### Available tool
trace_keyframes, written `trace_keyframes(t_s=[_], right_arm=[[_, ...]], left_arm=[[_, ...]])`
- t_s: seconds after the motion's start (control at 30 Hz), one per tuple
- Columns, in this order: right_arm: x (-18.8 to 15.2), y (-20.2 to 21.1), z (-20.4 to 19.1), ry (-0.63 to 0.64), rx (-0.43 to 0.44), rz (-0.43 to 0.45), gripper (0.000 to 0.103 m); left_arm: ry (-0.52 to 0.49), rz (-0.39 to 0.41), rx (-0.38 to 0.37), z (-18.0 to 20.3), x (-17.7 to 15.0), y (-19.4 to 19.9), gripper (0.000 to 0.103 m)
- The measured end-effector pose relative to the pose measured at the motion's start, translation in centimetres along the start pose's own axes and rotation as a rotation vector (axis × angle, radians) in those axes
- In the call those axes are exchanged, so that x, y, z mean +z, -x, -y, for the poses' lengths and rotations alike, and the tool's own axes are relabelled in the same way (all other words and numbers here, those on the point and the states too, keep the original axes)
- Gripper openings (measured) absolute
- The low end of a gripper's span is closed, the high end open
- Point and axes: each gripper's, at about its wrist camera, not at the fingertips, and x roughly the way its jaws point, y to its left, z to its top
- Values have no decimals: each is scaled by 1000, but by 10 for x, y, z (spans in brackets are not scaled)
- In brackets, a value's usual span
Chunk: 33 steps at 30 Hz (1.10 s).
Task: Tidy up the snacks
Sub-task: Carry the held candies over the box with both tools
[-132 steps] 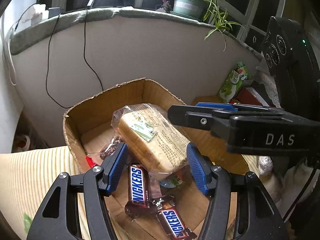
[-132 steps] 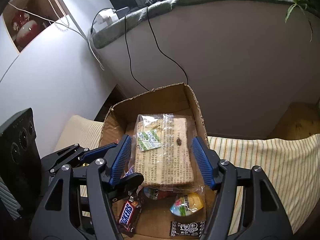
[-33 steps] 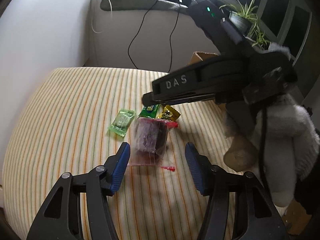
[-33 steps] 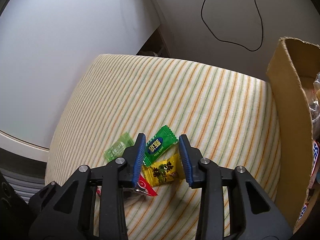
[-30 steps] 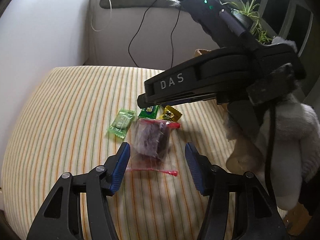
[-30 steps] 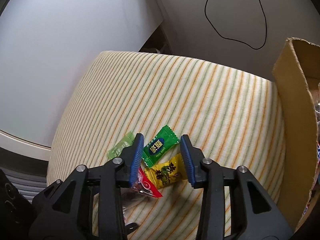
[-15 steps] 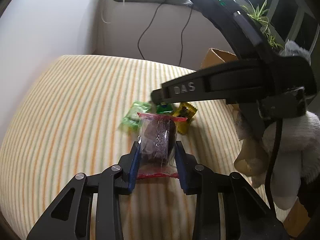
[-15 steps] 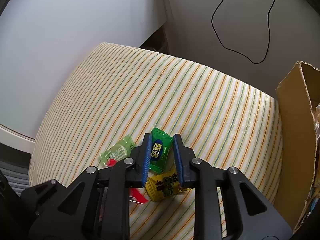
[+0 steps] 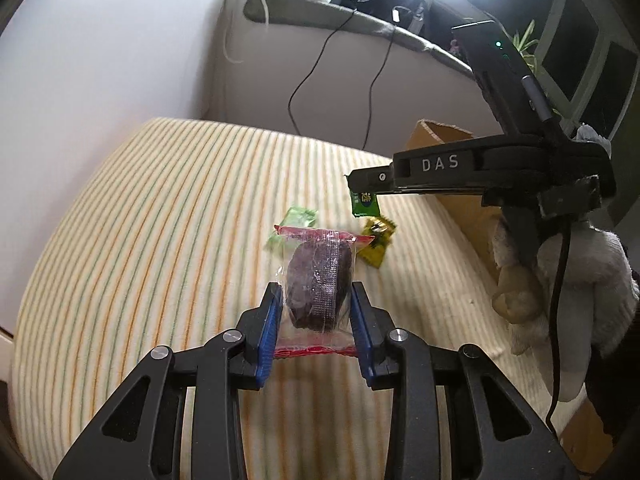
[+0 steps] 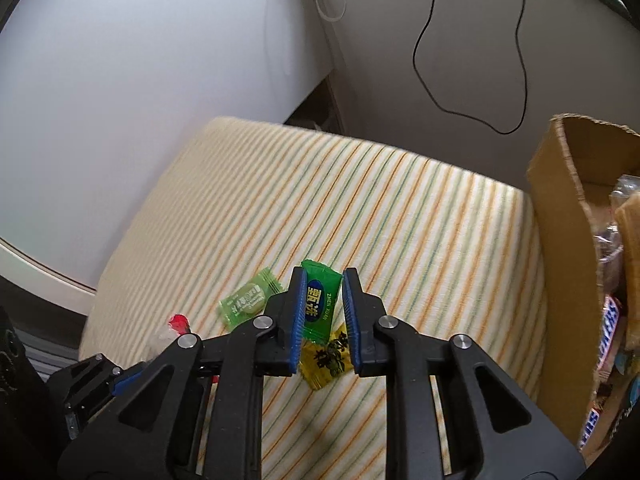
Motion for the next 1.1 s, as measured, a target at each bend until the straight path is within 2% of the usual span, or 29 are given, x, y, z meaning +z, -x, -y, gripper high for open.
trace_keyframes(t_s=[0.23, 0.43, 0.97, 1.1], right_arm=[[-5, 53, 18, -5, 22, 78, 18], [-16, 88, 31, 23, -8, 132, 18], [-68, 166, 121, -85, -58, 229, 18], [-75, 174, 141, -106, -77, 240, 18]], left_arm=[[-34, 33, -29, 23, 8, 11, 32], [-75, 46, -68, 55, 16, 11, 32], [-204, 65, -134, 133, 40, -1, 32], [-232, 64, -158, 154, 40, -4, 32]])
